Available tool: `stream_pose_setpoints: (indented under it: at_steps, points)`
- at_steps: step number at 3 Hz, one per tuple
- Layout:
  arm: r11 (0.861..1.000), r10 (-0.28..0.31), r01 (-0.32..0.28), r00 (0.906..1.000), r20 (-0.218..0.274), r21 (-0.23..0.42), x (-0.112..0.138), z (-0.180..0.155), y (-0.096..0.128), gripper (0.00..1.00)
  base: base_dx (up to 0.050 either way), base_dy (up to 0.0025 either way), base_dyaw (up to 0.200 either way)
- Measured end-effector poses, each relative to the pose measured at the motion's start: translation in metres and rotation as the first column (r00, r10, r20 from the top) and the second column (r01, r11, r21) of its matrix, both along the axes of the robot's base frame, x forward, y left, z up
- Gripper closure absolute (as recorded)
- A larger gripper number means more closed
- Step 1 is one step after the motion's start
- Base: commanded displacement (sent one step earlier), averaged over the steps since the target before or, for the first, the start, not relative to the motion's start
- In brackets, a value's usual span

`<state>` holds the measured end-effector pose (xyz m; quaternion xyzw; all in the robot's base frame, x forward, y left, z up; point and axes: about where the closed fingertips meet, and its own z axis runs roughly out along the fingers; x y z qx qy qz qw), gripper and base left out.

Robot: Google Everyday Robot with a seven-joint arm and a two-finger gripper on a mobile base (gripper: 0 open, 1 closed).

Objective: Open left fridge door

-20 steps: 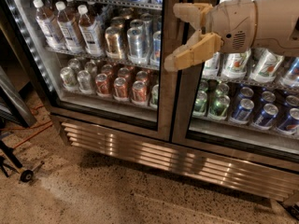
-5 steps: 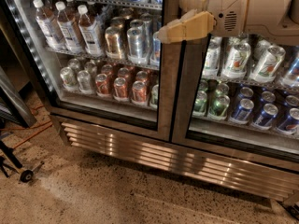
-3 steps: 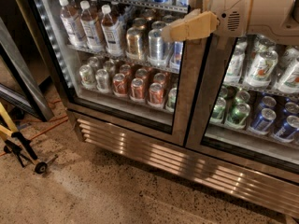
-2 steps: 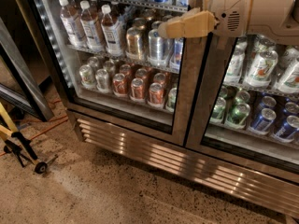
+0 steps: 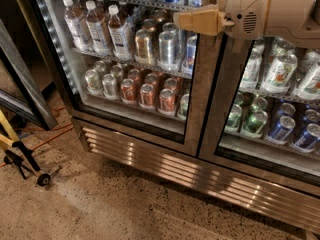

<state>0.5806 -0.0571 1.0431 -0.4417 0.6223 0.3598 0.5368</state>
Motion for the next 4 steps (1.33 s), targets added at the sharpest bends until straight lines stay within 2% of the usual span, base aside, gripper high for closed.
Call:
stream_pose_setpoints:
  at_steps: [1,2,4]
  points:
    - [1.000,0.000,0.000,1.0000,0.000,0.000,0.0000,0.0000,0.0001,0.89,0.000,0.00000,0.000]
    - [1.000,0.000,0.000,1.0000,0.000,0.000,0.0000,0.0000,0.0001,1.00,0.000,0.00000,0.000]
    - [1.000,0.000,0.000,1.0000,0.000,0.000,0.0000,0.0000,0.0001,1.00,-0.050,-0.00003,0.000]
